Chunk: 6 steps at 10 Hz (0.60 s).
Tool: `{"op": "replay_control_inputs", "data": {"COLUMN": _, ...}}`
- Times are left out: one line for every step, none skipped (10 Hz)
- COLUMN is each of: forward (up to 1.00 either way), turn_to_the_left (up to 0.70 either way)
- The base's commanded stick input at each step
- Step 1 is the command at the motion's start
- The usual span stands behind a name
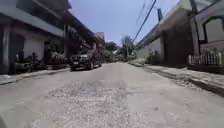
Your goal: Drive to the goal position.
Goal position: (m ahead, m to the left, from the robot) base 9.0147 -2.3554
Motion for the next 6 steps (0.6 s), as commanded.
{"op": "replay_control_inputs", "data": {"forward": 1.0, "turn_to_the_left": 0.01}}
{"op": "replay_control_inputs", "data": {"forward": 1.0, "turn_to_the_left": 0.01}}
{"op": "replay_control_inputs", "data": {"forward": 1.0, "turn_to_the_left": -0.36}}
{"op": "replay_control_inputs", "data": {"forward": 1.0, "turn_to_the_left": -0.09}}
{"op": "replay_control_inputs", "data": {"forward": 1.0, "turn_to_the_left": 0.01}}
{"op": "replay_control_inputs", "data": {"forward": 1.0, "turn_to_the_left": 0.01}}
